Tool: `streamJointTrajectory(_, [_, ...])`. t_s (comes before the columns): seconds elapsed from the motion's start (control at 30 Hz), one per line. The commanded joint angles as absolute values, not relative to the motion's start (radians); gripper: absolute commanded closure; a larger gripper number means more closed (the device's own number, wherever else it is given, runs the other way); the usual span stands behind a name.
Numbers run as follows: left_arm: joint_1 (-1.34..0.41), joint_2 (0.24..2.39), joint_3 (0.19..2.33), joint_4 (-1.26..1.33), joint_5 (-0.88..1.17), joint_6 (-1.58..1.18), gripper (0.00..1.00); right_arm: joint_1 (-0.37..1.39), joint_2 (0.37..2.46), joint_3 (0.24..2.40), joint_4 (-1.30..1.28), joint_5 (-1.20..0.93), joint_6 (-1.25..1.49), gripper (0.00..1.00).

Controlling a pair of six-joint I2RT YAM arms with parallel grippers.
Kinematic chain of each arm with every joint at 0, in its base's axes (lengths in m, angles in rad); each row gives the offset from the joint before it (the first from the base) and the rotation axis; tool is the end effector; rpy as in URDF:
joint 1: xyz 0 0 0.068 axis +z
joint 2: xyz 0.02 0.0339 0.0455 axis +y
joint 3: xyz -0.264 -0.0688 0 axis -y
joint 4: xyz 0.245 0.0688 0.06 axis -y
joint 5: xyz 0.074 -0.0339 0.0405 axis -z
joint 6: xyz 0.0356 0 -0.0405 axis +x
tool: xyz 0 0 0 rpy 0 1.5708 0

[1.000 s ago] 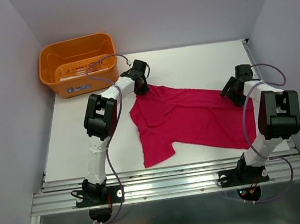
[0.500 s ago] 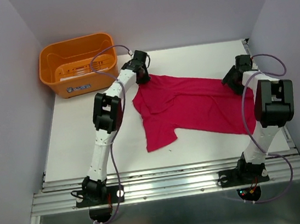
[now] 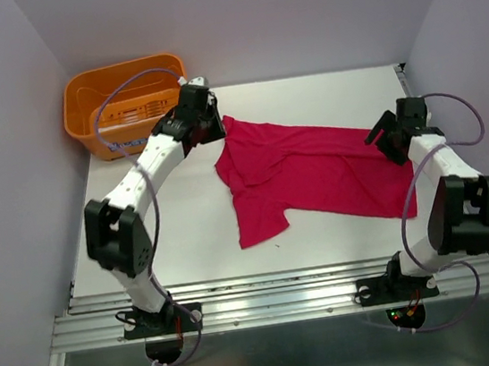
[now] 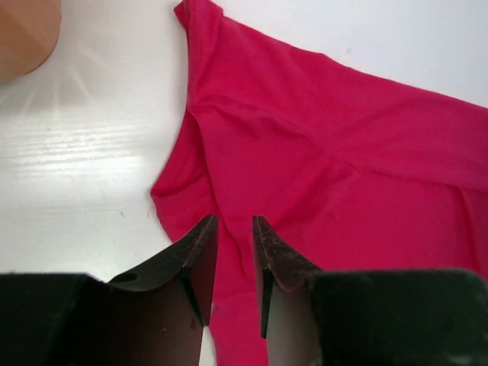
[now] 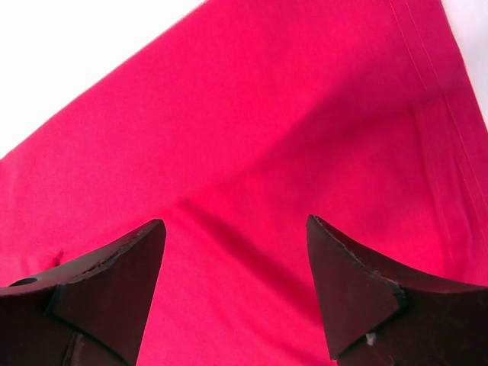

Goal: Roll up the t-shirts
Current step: Fold the T-shirt at the center of the board.

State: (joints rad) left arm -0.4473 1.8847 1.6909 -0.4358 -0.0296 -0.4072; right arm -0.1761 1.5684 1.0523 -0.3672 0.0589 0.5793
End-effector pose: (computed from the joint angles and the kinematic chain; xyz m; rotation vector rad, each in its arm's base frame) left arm 0.3990 -0.1903 0.3118 0.0280 2.2356 -0.4412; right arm 0.3261 -0.0602 0.2241 0.9293 2.2722 0.1051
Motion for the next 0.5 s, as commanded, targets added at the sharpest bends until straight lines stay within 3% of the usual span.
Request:
streamJointTrajectory(0.0, [-0.492, 1.643, 1.403, -0.38, 0.022, -0.469, 0.63, -0.173, 1.431, 0.964, -0.426, 0.04, 0.574, 0.2])
streamJointTrajectory(0.27, [-0.633, 1.362, 0.951, -0.308, 0.083, -0.621, 0.42, -0.173, 1.267, 0.914, -0.511, 0.051, 0.565, 0.18])
streamJointTrajectory(0.47, [-0.667, 1.309, 0.735, -0.241, 0.15, -0.69, 0.35, -0.173, 1.215, 0.894, -0.528, 0.045, 0.563, 0.18])
